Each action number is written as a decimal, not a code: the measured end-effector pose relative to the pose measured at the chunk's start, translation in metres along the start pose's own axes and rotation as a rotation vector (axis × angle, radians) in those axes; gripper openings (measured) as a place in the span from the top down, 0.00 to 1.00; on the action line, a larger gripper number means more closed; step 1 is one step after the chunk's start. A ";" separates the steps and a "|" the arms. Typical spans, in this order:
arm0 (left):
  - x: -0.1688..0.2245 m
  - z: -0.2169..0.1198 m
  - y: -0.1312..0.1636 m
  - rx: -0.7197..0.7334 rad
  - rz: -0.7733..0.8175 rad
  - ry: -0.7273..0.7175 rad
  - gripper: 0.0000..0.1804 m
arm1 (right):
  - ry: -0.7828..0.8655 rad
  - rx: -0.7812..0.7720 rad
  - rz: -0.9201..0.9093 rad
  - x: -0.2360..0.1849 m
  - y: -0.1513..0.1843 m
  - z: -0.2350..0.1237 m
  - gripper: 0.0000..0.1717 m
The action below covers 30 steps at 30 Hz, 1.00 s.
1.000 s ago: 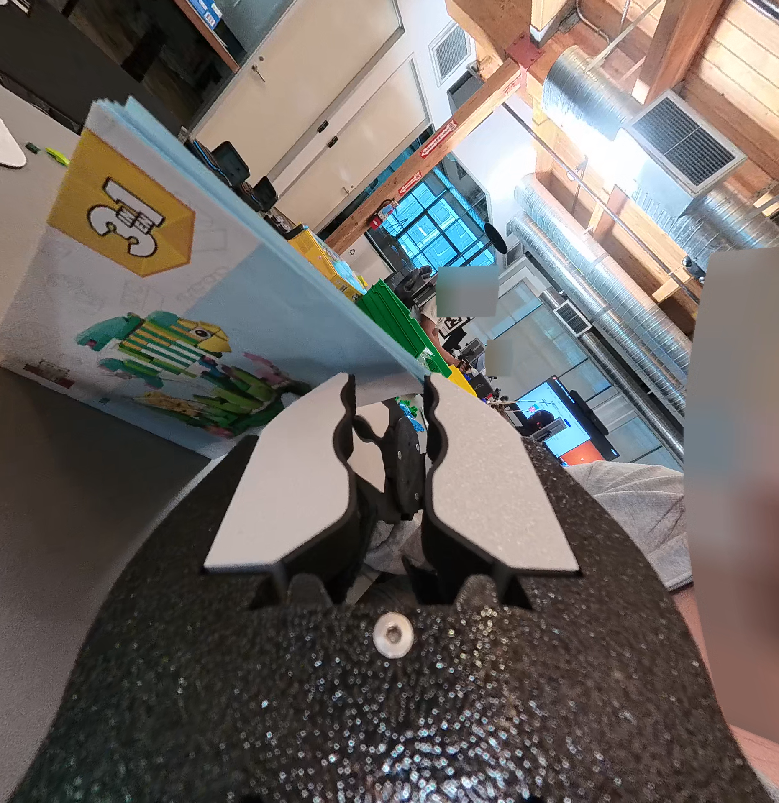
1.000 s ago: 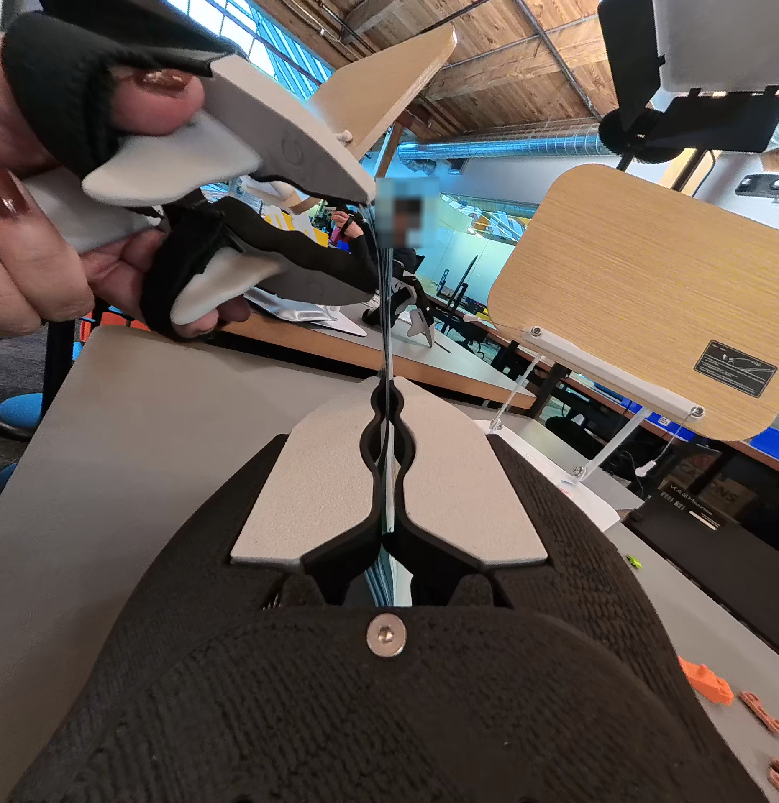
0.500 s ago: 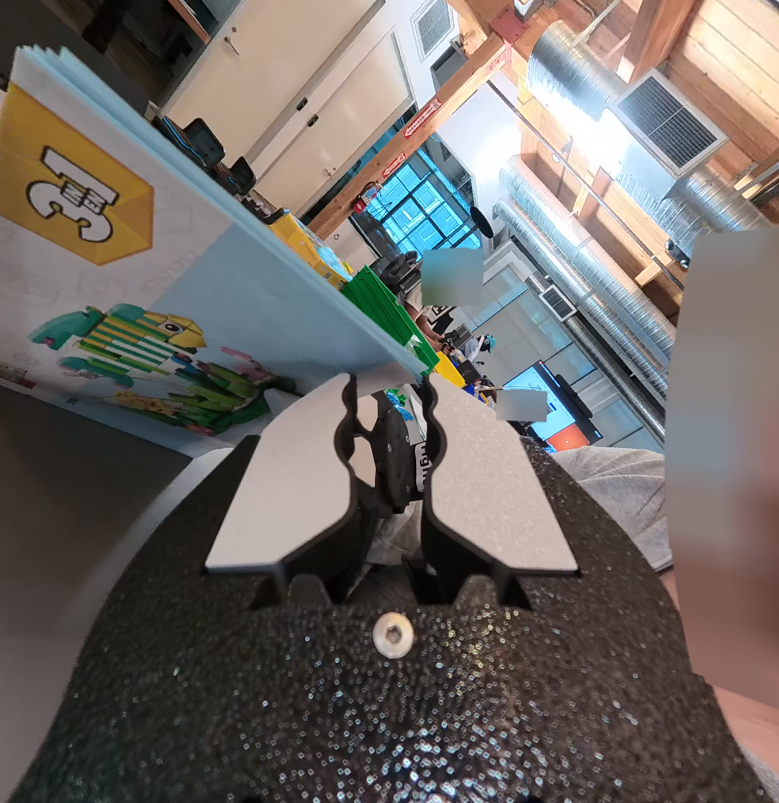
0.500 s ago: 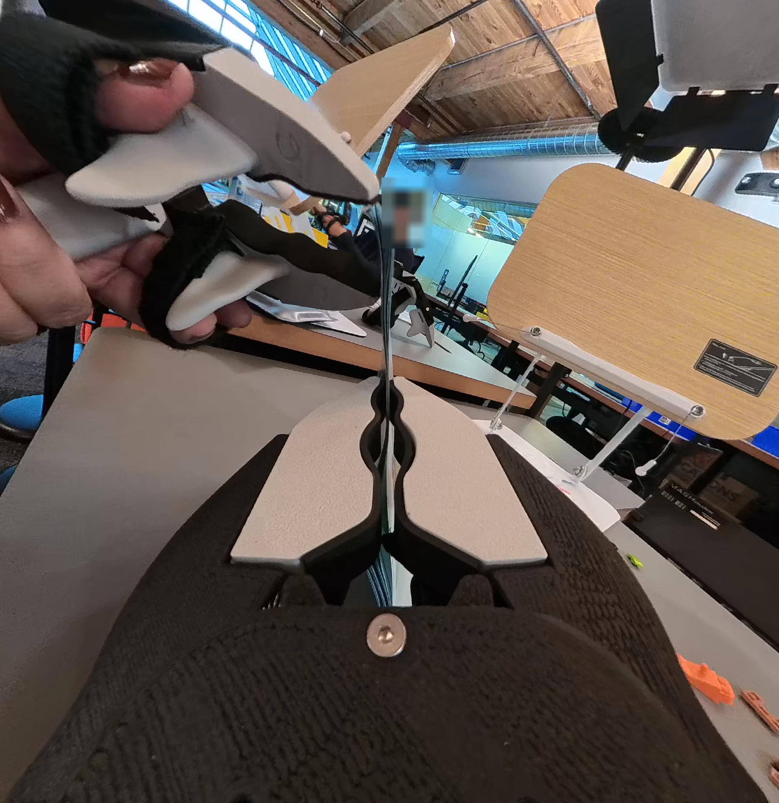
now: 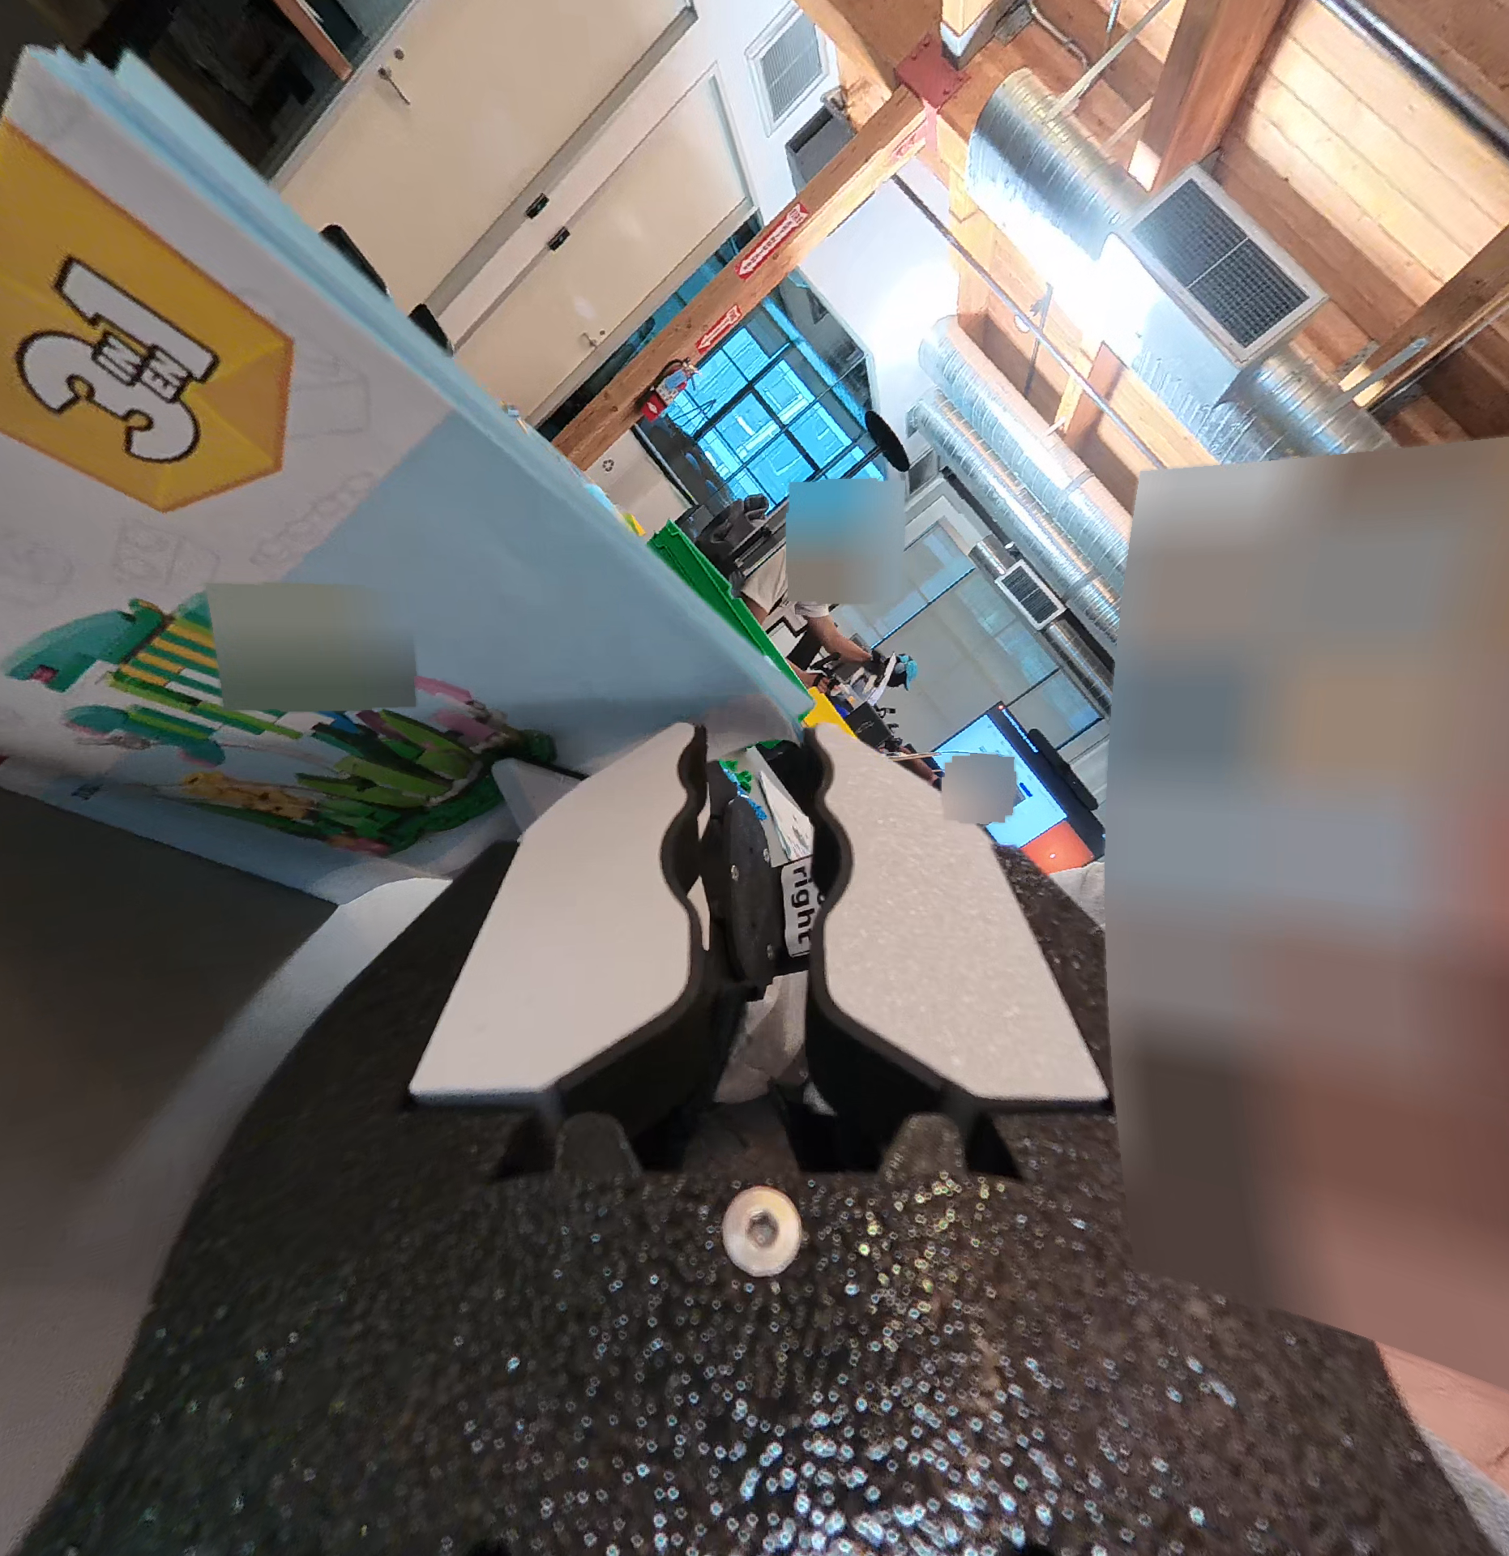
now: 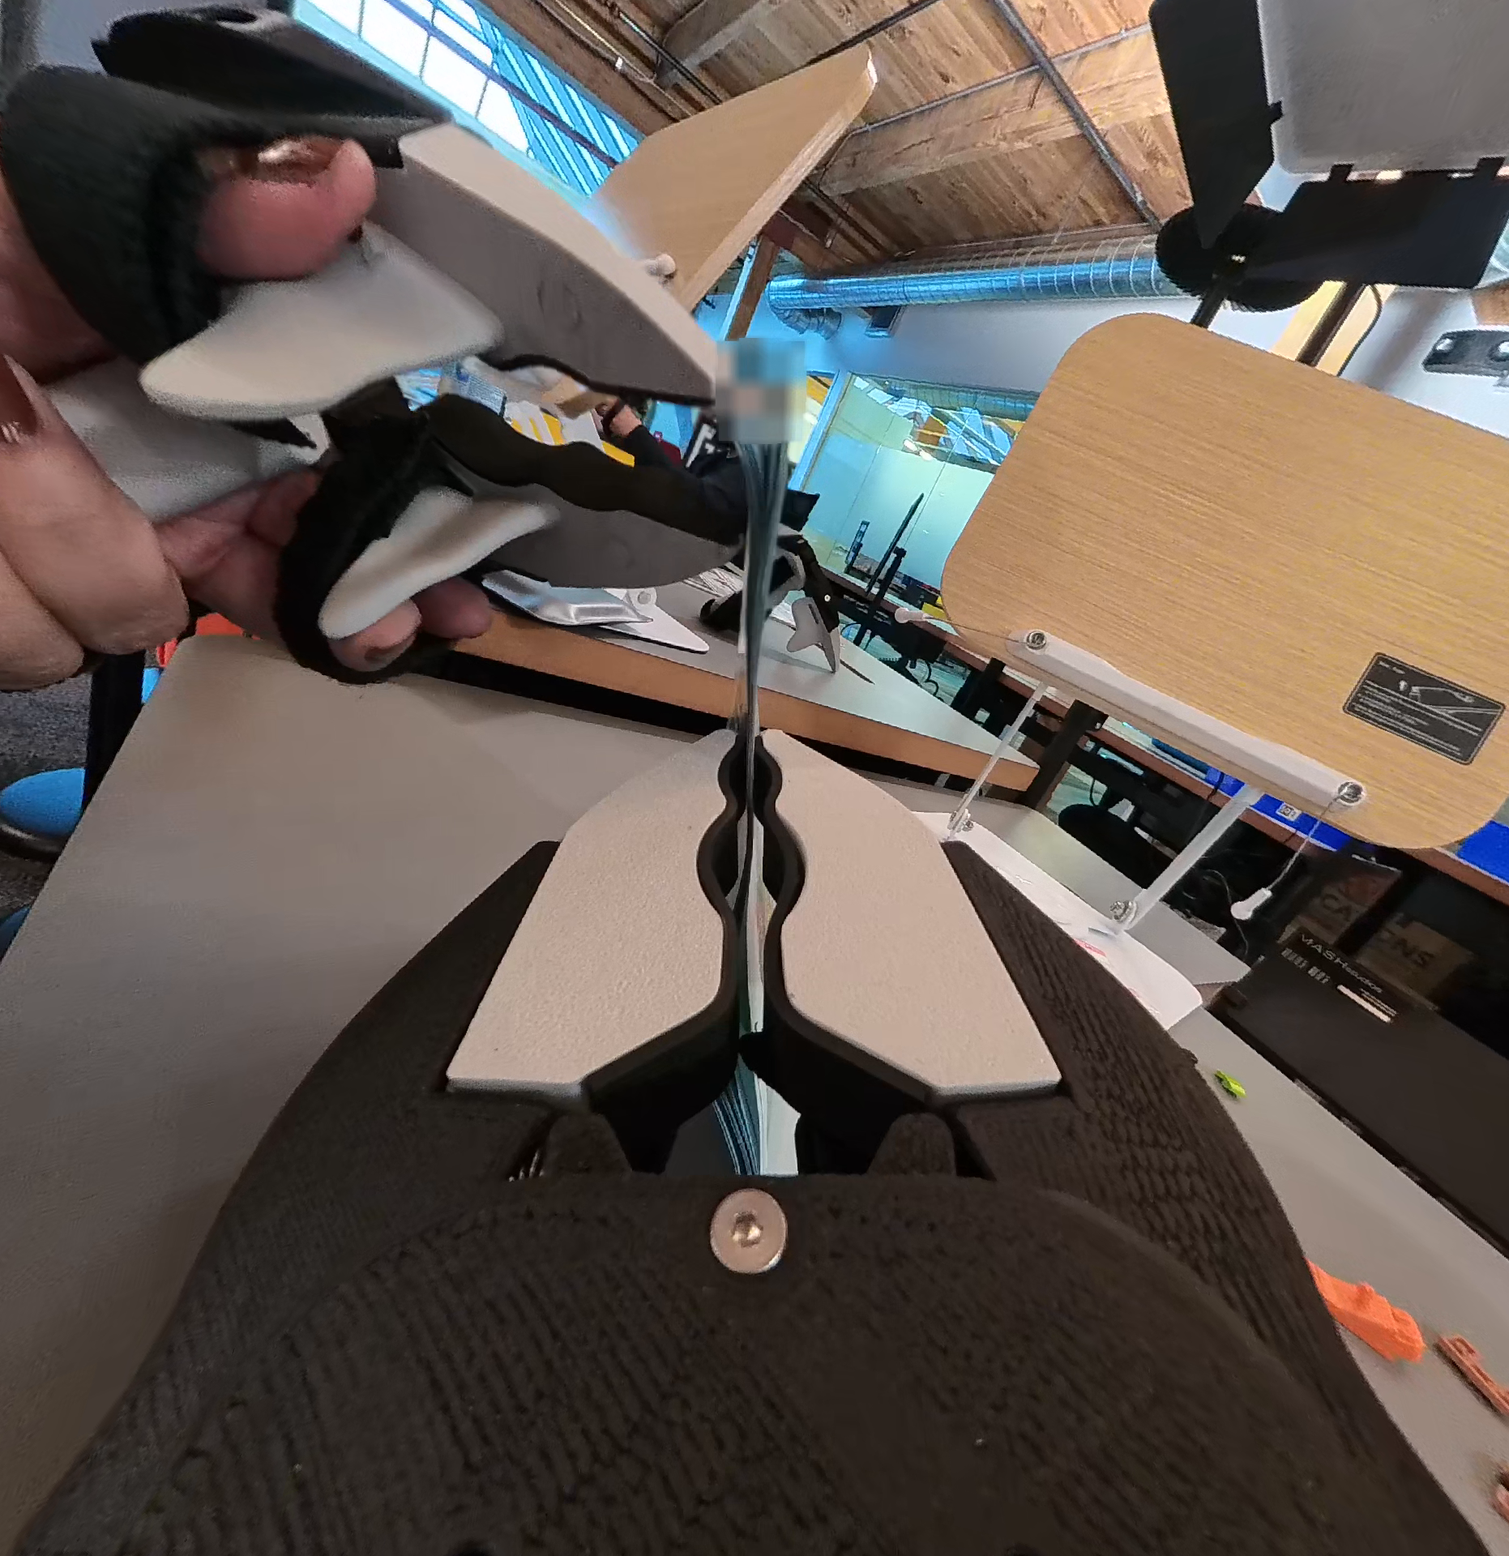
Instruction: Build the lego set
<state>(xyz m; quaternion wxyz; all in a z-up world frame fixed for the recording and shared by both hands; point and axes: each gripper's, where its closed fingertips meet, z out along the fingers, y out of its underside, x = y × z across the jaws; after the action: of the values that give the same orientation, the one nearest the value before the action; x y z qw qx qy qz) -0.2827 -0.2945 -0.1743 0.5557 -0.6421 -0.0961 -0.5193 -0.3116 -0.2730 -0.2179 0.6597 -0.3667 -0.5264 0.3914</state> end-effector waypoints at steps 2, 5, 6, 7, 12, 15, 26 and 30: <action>-0.001 -0.001 -0.001 0.002 -0.001 -0.003 0.87 | -0.001 0.000 -0.001 0.000 0.000 0.000 1.00; -0.002 -0.002 -0.004 0.016 0.000 0.003 0.87 | -0.001 0.001 -0.001 0.000 0.000 0.000 1.00; -0.002 -0.003 -0.005 0.023 0.000 0.006 0.87 | 0.000 0.001 0.000 0.000 0.000 0.000 1.00; -0.002 -0.004 -0.006 0.028 -0.001 0.008 0.87 | 0.000 0.001 0.000 0.000 0.000 0.000 1.00; -0.006 -0.006 -0.008 0.031 0.000 -0.003 0.88 | -0.002 0.001 -0.001 0.000 0.000 0.000 1.00; -0.008 -0.006 -0.009 0.027 -0.002 -0.004 0.90 | -0.001 0.001 0.000 0.000 0.000 0.000 1.00; -0.013 -0.006 -0.009 0.022 0.023 -0.015 0.99 | -0.004 -0.003 -0.002 -0.001 0.000 0.000 1.00; -0.011 -0.006 -0.011 0.035 0.047 -0.007 1.00 | -0.007 -0.003 -0.003 -0.001 0.001 0.000 1.00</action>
<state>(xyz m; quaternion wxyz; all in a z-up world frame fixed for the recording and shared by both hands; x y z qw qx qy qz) -0.2984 -0.2911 -0.1770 0.5785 -0.6362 -0.0921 -0.5021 -0.3121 -0.2739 -0.2189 0.6580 -0.3657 -0.5298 0.3906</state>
